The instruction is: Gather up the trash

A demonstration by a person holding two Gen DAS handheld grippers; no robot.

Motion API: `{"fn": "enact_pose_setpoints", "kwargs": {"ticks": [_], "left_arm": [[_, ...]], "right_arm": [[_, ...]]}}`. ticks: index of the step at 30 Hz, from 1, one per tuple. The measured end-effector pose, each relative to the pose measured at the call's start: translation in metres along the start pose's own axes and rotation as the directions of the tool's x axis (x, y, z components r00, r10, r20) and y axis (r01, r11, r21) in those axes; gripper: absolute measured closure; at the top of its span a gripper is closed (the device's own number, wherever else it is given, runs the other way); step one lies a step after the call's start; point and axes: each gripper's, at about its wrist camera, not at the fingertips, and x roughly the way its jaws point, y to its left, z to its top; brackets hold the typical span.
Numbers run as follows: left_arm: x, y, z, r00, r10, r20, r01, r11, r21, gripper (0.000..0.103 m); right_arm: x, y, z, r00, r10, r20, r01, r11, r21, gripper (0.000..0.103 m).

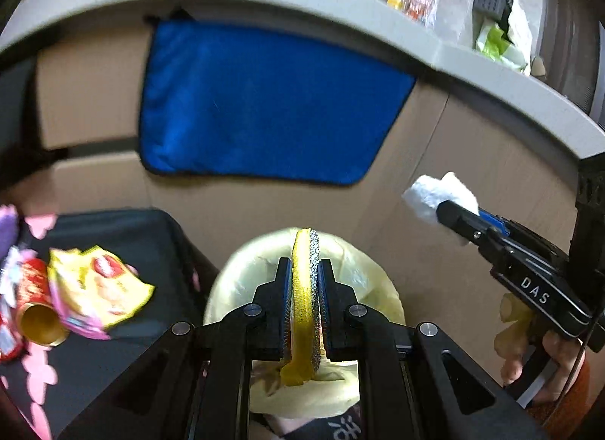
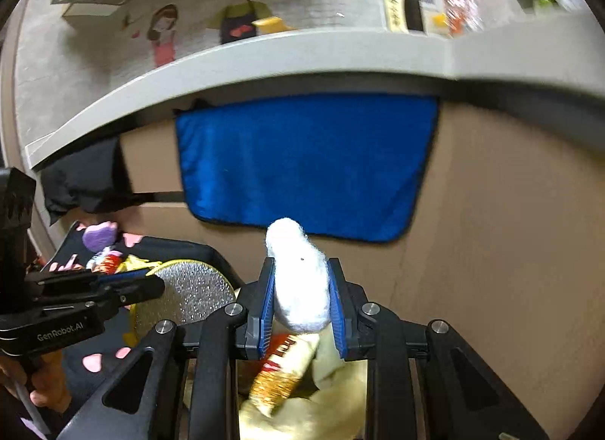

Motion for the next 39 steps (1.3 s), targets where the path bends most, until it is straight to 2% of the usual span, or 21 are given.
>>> {"fn": "enact_pose_setpoints", "kwargs": {"ticks": [4,9,12,14,15,16,18,20,23,26,28,29,39], "left_arm": [[0.043,-0.003,-0.007,0.995,-0.008,-0.096,0.01,1.0,0.014,0.089],[0.103,0.001,-0.028,0.969,0.026,-0.244,-0.015,0.999,0.043,0.089],[0.124,0.001,-0.039,0.96,0.031,-0.278,-0.014,0.998,0.061,0.088],[0.127,0.005,-0.041,0.961,0.012,-0.277,0.001,0.999,0.046,0.086],[0.126,0.007,-0.04,0.961,0.001,-0.275,0.009,0.999,0.035,0.079],[0.123,0.01,-0.038,0.963,-0.012,-0.268,0.018,1.0,0.021,0.068],[0.114,0.015,-0.032,0.97,-0.03,-0.243,0.031,1.0,0.0,0.063],[0.098,0.022,-0.025,0.978,-0.014,-0.207,0.013,1.0,-0.005,0.062],[0.069,0.03,-0.016,0.99,0.058,-0.129,-0.057,0.998,0.011,0.062],[0.039,0.037,-0.014,0.984,0.167,-0.059,-0.165,0.986,0.038,0.062],[0.024,0.044,-0.015,0.976,0.217,-0.034,-0.216,0.976,0.039,0.062],[0.017,0.048,-0.016,0.972,0.234,-0.027,-0.233,0.972,0.038,0.062],[-0.031,0.083,-0.034,0.959,0.284,0.006,-0.284,0.959,0.002,0.062]], "right_arm": [[0.01,-0.019,-0.011,1.0,-0.013,-0.025,0.014,0.999,0.038,0.08],[0.025,-0.033,-0.023,0.998,-0.015,-0.06,0.019,0.998,0.061,0.079],[0.034,-0.036,-0.029,0.997,-0.021,-0.077,0.025,0.998,0.062,0.079],[0.041,-0.037,-0.032,0.996,-0.021,-0.091,0.027,0.997,0.066,0.079],[0.046,-0.038,-0.035,0.995,-0.019,-0.102,0.026,0.997,0.071,0.079],[0.049,-0.038,-0.036,0.994,-0.018,-0.11,0.026,0.997,0.074,0.079],[0.057,-0.038,-0.04,0.992,-0.013,-0.125,0.023,0.997,0.078,0.079],[0.065,-0.035,-0.043,0.99,-0.004,-0.14,0.015,0.997,0.079,0.079],[0.075,-0.027,-0.048,0.987,0.015,-0.161,-0.003,0.997,0.074,0.079],[0.086,-0.014,-0.054,0.981,0.041,-0.187,-0.029,0.998,0.063,0.075],[0.09,-0.007,-0.057,0.979,0.037,-0.2,-0.027,0.998,0.052,0.065],[0.091,-0.004,-0.058,0.978,0.034,-0.204,-0.025,0.999,0.044,0.064],[0.079,0.027,-0.058,0.977,0.001,-0.211,0.002,1.0,0.015,0.064]]}}
